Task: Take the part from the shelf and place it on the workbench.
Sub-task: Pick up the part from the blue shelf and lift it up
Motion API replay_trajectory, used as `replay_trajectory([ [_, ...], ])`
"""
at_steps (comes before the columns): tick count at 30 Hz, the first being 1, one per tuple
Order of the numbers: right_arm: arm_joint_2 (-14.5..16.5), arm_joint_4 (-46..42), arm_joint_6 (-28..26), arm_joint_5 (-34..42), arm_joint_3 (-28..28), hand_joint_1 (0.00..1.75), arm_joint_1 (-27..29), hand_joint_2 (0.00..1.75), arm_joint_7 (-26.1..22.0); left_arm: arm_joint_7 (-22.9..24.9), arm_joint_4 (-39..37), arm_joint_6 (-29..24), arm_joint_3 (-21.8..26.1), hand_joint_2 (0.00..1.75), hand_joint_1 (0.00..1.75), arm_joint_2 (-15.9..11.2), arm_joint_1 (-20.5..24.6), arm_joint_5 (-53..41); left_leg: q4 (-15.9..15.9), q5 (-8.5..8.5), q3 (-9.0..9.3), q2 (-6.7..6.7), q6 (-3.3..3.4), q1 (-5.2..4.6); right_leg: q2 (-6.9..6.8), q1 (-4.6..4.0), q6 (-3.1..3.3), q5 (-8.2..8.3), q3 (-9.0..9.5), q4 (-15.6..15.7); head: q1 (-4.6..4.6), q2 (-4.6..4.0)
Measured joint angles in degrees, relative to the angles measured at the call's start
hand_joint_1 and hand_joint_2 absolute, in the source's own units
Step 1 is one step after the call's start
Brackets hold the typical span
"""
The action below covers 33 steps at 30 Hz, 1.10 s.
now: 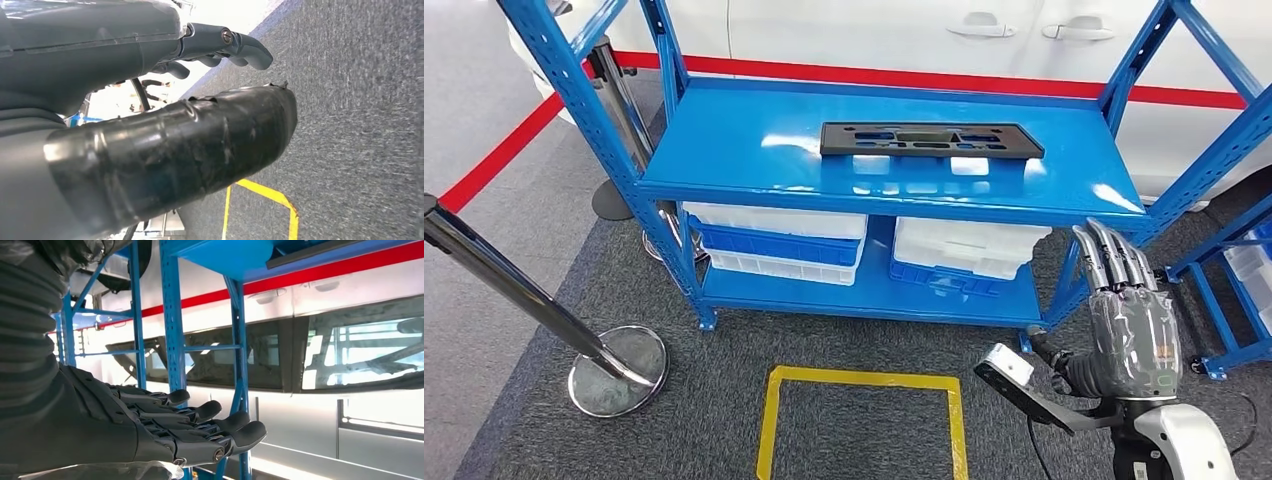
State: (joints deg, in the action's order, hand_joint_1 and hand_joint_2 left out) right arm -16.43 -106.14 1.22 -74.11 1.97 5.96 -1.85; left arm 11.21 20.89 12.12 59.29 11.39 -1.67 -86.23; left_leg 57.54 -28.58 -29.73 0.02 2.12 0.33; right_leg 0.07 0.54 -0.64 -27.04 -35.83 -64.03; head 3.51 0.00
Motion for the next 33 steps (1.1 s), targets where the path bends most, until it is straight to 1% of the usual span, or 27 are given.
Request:
replay_trajectory([
  [1,0.0,0.6,0.0,-0.3,0.1,0.00,-0.6,1.75,0.0,0.0,0.0,0.0,-0.3,0.00,0.00,0.0,0.0,0.0,0.1,-0.28,0.18,-0.03,-0.27,-0.02,-0.04,-0.23,0.33,1.08,1.26,3.0,0.01,0.01],
  [2,0.0,1.2,0.0,-0.5,0.2,0.00,-1.0,1.75,0.1,-0.1,-0.1,0.0,-0.5,0.00,0.00,0.0,0.0,0.0,0.1,-0.47,0.18,-0.05,-0.56,0.00,-0.06,-0.49,0.61,1.26,1.89,4.5,0.03,0.01],
  [3,0.0,1.7,0.0,-0.6,0.3,0.00,-1.4,1.75,0.2,-0.1,-0.1,0.0,-0.7,0.00,0.00,0.0,0.0,0.0,0.1,-0.58,0.19,-0.04,-0.87,0.04,-0.05,-0.75,0.84,0.87,2.08,4.8,0.05,0.01],
  [5,0.1,2.4,0.0,-0.8,0.5,0.00,-1.9,1.75,0.3,-0.1,-0.2,0.0,-0.9,0.00,0.00,-0.1,0.1,0.0,0.2,-0.89,0.28,0.00,-1.46,0.21,0.01,-0.70,1.34,0.78,2.50,5.4,0.04,0.00],
  [6,0.2,2.6,0.1,-0.9,0.6,0.00,-2.1,1.75,0.3,-0.2,-0.2,0.0,-1.1,0.00,0.00,-0.1,0.1,0.0,0.9,-1.37,0.14,0.02,-1.72,0.25,0.02,-0.57,1.65,0.76,2.90,5.8,0.05,0.00],
  [7,0.3,2.9,0.2,-1.0,0.7,0.00,-2.4,1.75,0.4,-0.2,-0.3,0.0,-1.2,0.00,0.00,-0.1,0.1,0.0,2.7,-2.30,-0.61,0.01,-1.94,0.25,0.00,-0.41,1.97,0.73,3.33,6.2,0.05,0.00],
  [8,0.4,3.2,0.4,-1.2,0.9,0.00,-2.7,1.75,0.4,-0.3,-0.3,0.0,-1.3,0.00,0.00,-0.2,0.1,0.0,5.8,-3.66,-2.19,-0.02,-2.10,0.31,-0.06,-0.33,2.27,0.60,3.72,6.3,0.07,0.00],
  [10,0.8,3.8,1.0,-1.6,1.6,0.00,-3.1,1.75,0.5,-0.3,-0.4,0.1,-1.6,0.00,0.00,-0.4,0.0,0.0,13.4,-6.28,-6.72,-0.04,-2.38,0.32,-0.08,-0.39,2.68,0.16,4.13,6.4,0.10,0.00],
  [11,1.0,4.1,1.3,-1.8,2.0,0.00,-3.2,1.75,0.6,-0.3,-0.4,0.1,-1.8,0.00,0.00,-0.5,0.0,0.0,15.9,-6.51,-8.56,-0.03,-2.49,0.33,-0.07,-0.41,2.75,-0.07,4.35,6.3,0.11,0.00],
  [12,1.1,4.4,1.5,-2.0,2.4,0.00,-3.3,1.75,0.6,-0.3,-0.4,0.1,-1.9,0.00,0.00,-0.6,-0.1,0.0,16.2,-5.53,-9.37,-0.03,-2.54,0.33,-0.02,-0.41,2.73,-0.34,4.65,6.3,0.10,0.00],
  [13,1.3,4.7,1.7,-2.0,2.7,0.00,-3.4,1.75,0.6,-0.2,-0.4,0.1,-2.0,0.00,0.00,-0.7,-0.1,0.0,14.4,-3.48,-9.09,-0.03,-2.54,0.34,0.04,-0.39,2.65,-0.65,5.06,6.3,0.10,0.00],
  [14,1.5,5.0,1.9,-2.0,3.1,0.00,-3.5,1.75,0.7,-0.2,-0.4,0.1,-2.1,0.00,0.00,-0.8,-0.1,0.0,10.7,-0.75,-7.83,-0.03,-2.45,0.35,0.10,-0.36,2.52,-1.04,5.53,6.2,0.10,0.00],
  [15,1.7,5.2,2.0,-1.8,3.5,0.00,-3.6,1.75,0.6,-0.2,-0.5,0.1,-2.1,0.00,0.00,-0.9,-0.1,0.0,7.1,1.23,-6.37,-0.06,-2.27,0.30,0.13,-0.40,2.30,-1.45,5.82,6.1,0.09,0.00],
  [16,1.8,5.4,2.3,-1.6,3.9,0.00,-3.7,1.75,0.6,-0.2,-0.5,0.1,-2.1,0.00,0.00,-0.9,-0.1,0.0,4.0,2.40,-5.09,-0.08,-2.01,0.21,0.19,-0.48,2.02,-1.84,5.92,5.9,0.08,0.00],
  [17,2.0,5.5,2.5,-1.3,4.3,0.00,-3.8,1.75,0.5,-0.2,-0.6,0.1,-2.2,0.00,0.00,-1.0,-0.1,0.0,2.1,2.77,-4.33,-0.11,-1.70,0.11,0.22,-0.54,1.72,-2.11,5.86,5.8,0.07,0.00],
  [20,2.4,5.7,2.9,-1.0,5.7,0.00,-4.1,1.75,0.4,-0.2,-0.7,0.1,-2.2,0.00,0.00,-1.0,0.0,0.0,1.1,2.27,-3.83,-0.16,-0.76,0.03,0.27,-0.59,0.87,-2.50,5.80,5.8,0.06,0.01],
  [21,2.5,5.7,2.9,-1.1,6.0,0.00,-4.2,1.75,0.4,-0.2,-0.8,0.1,-2.2,0.00,0.00,-1.0,0.0,0.0,0.8,2.26,-3.51,-0.16,-0.44,0.12,0.24,-0.54,0.61,-2.95,5.74,5.3,0.05,0.01],
  [22,2.5,5.7,2.9,-1.1,6.3,0.00,-4.3,1.75,0.4,-0.2,-0.8,0.1,-2.2,0.00,0.00,-1.0,0.0,0.0,0.4,2.25,-3.15,-0.13,-0.12,0.23,0.20,-0.47,0.35,-3.83,5.15,3.8,0.03,0.01],
  [23,2.5,5.7,2.9,-1.1,6.6,0.00,-4.3,1.75,0.4,-0.3,-0.8,0.1,-2.2,0.00,0.00,-1.0,0.0,0.0,0.2,2.18,-2.79,-0.10,0.18,0.31,0.17,-0.34,0.13,-5.13,3.87,1.1,0.03,0.01],
  [25,2.6,5.8,3.0,-1.2,7.0,0.00,-4.4,1.75,0.4,-0.3,-0.8,0.1,-2.2,0.00,0.00,-1.1,0.0,0.0,0.1,1.78,-2.32,-0.06,0.55,0.23,0.14,-0.13,-0.20,-7.84,-0.50,-6.5,0.02,0.01],
  [26,2.6,6.0,3.0,-1.2,7.2,0.00,-4.4,1.75,0.4,-0.4,-0.9,0.1,-2.2,0.00,0.00,-1.1,0.0,0.0,0.1,1.51,-2.06,-0.07,0.61,0.18,0.14,-0.03,-0.31,-8.25,-2.53,-9.4,0.03,0.01],
  [27,2.6,6.1,3.1,-1.2,7.4,0.00,-4.4,1.75,0.4,-0.4,-0.9,0.1,-2.2,0.00,0.00,-1.1,0.0,0.0,0.1,1.21,-1.71,-0.09,0.60,0.14,0.13,0.05,-0.36,-7.55,-3.72,-10.4,0.02,0.00],
  [28,2.6,6.3,3.2,-1.1,7.5,0.00,-4.4,1.75,0.4,-0.5,-0.9,0.1,-2.2,0.00,0.00,-1.1,0.0,0.0,0.1,0.86,-1.23,-0.13,0.53,0.12,0.12,0.11,-0.31,-5.65,-3.74,-9.1,0.02,0.00],
  [30,2.8,6.5,3.5,-0.6,7.7,0.00,-4.5,1.75,0.4,-0.6,-0.9,0.1,-2.2,0.00,0.00,-1.1,0.0,0.0,0.1,0.08,-0.17,-0.20,0.24,0.15,0.03,0.08,0.12,-0.62,-1.24,-2.1,0.01,0.00],
  [31,2.9,6.6,3.7,-0.3,7.9,0.00,-4.5,1.75,0.4,-0.7,-0.9,0.1,-2.2,0.00,0.00,-1.1,0.0,0.0,0.1,-0.30,0.20,-0.23,-0.01,0.10,-0.06,-0.14,0.42,0.99,0.12,1.2,0.03,0.00],
  [32,3.0,6.6,3.8,0.0,8.1,0.00,-4.6,1.75,0.4,-0.8,-1.0,0.2,-2.2,0.00,0.00,-1.1,0.0,0.0,0.1,-0.59,0.34,-0.24,-0.29,0.11,-0.15,-0.39,0.73,1.59,1.10,3.4,0.04,0.00],
  [33,3.1,6.7,3.9,0.1,8.4,0.00,-4.6,1.75,0.4,-0.8,-1.1,0.2,-2.2,0.00,0.00,-1.1,0.0,0.0,0.1,-0.80,0.34,-0.22,-0.58,0.15,-0.18,-0.67,0.99,1.41,1.57,4.4,0.06,0.00],
])
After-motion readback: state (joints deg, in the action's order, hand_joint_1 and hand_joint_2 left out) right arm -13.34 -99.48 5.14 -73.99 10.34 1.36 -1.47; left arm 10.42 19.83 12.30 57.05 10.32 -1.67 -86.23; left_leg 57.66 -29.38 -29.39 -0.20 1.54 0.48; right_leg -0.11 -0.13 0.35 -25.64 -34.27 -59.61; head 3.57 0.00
